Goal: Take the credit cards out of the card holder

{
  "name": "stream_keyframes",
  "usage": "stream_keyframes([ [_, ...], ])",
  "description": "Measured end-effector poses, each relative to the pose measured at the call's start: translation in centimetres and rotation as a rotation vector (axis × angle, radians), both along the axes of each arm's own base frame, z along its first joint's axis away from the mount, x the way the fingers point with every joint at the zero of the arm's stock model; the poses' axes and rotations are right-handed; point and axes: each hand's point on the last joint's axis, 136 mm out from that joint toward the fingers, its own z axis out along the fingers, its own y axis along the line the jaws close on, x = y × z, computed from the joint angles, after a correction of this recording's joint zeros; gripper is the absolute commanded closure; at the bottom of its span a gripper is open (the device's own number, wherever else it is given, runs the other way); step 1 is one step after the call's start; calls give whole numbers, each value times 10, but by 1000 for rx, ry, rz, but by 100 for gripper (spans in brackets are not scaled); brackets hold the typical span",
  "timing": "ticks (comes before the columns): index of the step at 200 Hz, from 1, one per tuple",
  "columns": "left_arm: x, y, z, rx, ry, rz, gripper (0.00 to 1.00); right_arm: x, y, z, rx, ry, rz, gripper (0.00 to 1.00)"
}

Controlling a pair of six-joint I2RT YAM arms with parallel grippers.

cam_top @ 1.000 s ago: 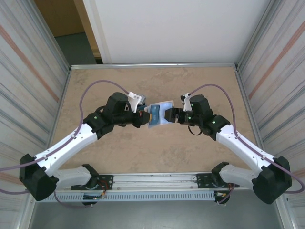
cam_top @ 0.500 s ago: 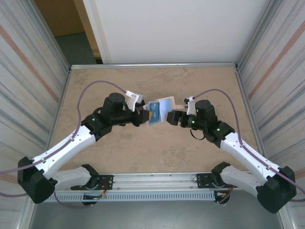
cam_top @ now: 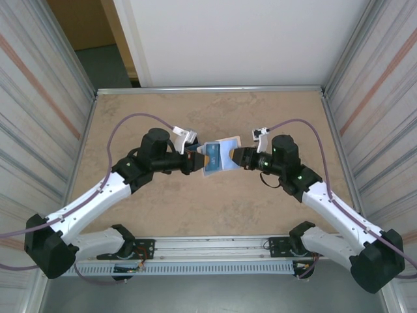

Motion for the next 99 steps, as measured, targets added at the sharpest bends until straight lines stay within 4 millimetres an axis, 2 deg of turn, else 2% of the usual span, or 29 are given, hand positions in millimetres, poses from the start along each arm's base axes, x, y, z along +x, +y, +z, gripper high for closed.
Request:
stream_keyframes([
  [18, -1, -1, 2, -11, 3, -6, 73, -3, -3, 2, 8, -12, -4, 96],
  [39, 2, 3, 5, -13, -5, 15, 41, -5, -9, 2, 7, -14, -18, 99],
  [78, 8, 17, 6, 13, -40, 100, 4, -7, -14, -10, -23, 24, -41, 100],
  [99, 10, 31, 4, 46, -65, 168, 1, -6, -18, -18, -39, 57, -63, 100],
])
